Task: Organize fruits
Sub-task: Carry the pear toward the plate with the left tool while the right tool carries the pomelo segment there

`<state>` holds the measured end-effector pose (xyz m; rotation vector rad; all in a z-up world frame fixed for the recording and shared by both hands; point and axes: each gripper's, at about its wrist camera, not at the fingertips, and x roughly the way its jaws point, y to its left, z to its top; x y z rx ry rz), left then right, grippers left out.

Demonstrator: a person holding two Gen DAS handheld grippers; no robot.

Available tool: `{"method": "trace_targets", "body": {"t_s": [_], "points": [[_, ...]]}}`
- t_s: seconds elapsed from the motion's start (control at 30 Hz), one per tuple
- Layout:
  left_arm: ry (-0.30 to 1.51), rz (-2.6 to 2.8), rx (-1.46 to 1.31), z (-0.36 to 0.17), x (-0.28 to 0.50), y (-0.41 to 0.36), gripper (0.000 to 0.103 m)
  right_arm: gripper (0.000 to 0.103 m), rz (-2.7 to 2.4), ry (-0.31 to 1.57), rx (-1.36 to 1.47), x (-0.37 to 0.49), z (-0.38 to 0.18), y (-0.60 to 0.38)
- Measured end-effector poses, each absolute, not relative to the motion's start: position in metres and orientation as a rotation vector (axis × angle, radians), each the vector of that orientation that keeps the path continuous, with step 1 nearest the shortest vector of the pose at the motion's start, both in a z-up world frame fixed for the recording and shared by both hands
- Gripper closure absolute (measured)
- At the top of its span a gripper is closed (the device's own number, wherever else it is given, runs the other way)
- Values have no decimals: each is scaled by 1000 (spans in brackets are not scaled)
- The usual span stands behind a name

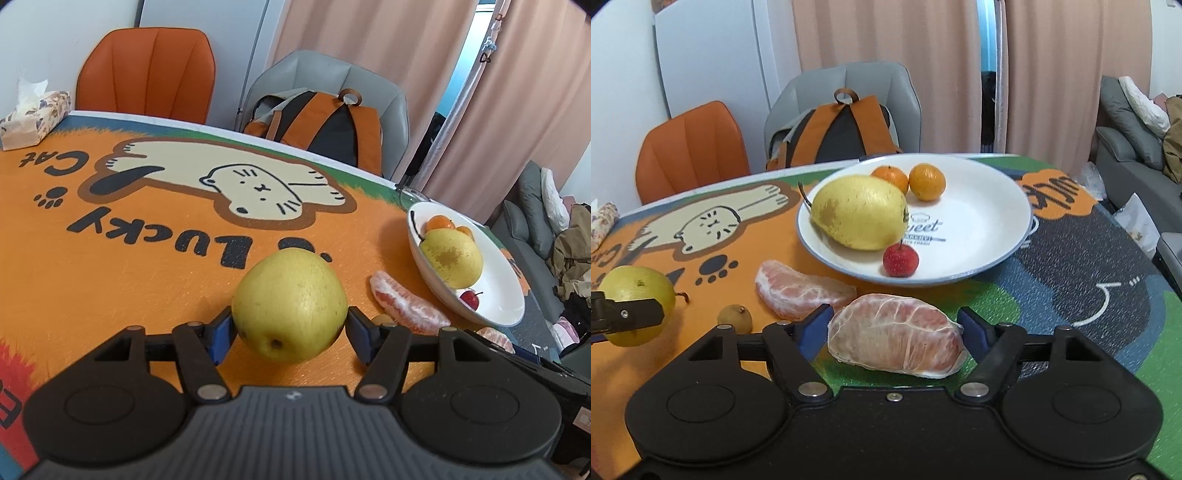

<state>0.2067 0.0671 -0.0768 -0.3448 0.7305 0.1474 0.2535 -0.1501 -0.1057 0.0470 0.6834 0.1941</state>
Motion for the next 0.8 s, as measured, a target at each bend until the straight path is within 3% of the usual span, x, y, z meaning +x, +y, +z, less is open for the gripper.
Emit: {"method": "trace_targets", "body": {"t_s": [0.8], "points": [[697, 77, -311, -52, 226, 29, 43, 31, 258, 580, 78, 264, -70, -188]]}}
